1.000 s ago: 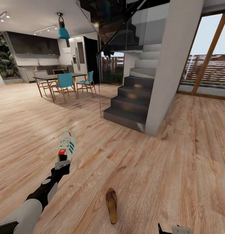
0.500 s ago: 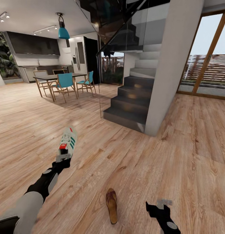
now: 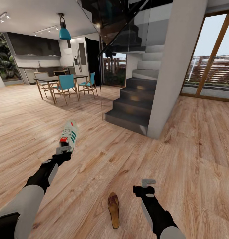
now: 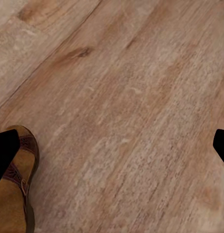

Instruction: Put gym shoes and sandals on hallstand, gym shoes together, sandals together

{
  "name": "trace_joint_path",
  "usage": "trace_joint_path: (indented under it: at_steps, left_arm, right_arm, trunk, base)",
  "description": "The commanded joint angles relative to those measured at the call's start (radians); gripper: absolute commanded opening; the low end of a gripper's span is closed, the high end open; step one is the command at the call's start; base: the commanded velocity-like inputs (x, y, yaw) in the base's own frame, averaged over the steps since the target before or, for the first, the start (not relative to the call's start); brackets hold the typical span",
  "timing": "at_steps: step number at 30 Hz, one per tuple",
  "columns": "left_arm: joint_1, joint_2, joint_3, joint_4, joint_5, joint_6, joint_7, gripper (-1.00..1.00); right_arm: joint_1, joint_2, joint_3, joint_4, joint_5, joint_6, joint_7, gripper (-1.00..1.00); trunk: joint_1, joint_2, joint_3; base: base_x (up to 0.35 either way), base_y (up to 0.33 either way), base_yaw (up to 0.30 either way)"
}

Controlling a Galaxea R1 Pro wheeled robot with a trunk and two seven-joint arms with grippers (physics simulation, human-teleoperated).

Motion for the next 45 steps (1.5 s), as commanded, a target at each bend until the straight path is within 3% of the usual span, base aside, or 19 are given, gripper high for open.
trace_joint_path:
  at_steps: [1, 2, 12, 21, 22, 23, 45]
  left_arm:
    - [-0.003, -0.001, 0.005, -0.002, -0.002, 0.009, -0.007, -1.0]
    - [-0.005, -0.003, 0.004, -0.003, -0.002, 0.012, -0.007, -1.0]
    - [-0.006, -0.003, -0.003, -0.001, -0.004, 0.012, -0.009, -1.0]
    - [0.001, -0.003, -0.09, -0.003, -0.003, 0.012, -0.008, -1.0]
    - [0.001, -0.004, -0.118, -0.005, -0.002, 0.013, -0.008, -1.0]
    - [0.001, -0.004, -0.123, -0.006, -0.001, 0.012, -0.009, -1.0]
    - [0.001, -0.005, -0.129, -0.007, -0.001, 0.012, -0.014, -1.0]
  right_arm:
    - [-0.001, 0.001, 0.007, 0.0, 0.01, 0.007, -0.005, 1.0]
    - [-0.003, 0.001, 0.02, 0.003, 0.01, 0.007, -0.011, 1.0]
    - [-0.004, 0.001, 0.025, 0.052, 0.009, 0.007, -0.013, 1.0]
    - [-0.004, 0.001, 0.024, 0.058, 0.008, 0.006, -0.015, 1.0]
    - [-0.004, 0.001, 0.024, 0.06, 0.009, 0.006, -0.015, 1.0]
    - [-0.004, 0.001, 0.023, 0.06, 0.009, 0.006, -0.015, 1.0]
    - [-0.004, 0.001, 0.022, 0.062, 0.008, 0.006, -0.015, 1.0]
  trunk:
    - [0.0, 0.0, -0.001]
    - [0.0, 0.0, -0.001]
    - [0.0, 0.0, -0.001]
    - [0.0, 0.0, -0.001]
    - [0.0, 0.0, -0.001]
    - [0.0, 0.0, -0.001]
    - [0.0, 0.0, -0.016]
  base:
    - [0.0, 0.0, 0.0]
    - [0.0, 0.0, 0.0]
    - [0.0, 0.0, 0.0]
    - [0.0, 0.0, 0.0]
    - [0.0, 0.0, 0.0]
    - [0.0, 0.0, 0.004]
    - [0.0, 0.0, 0.205]
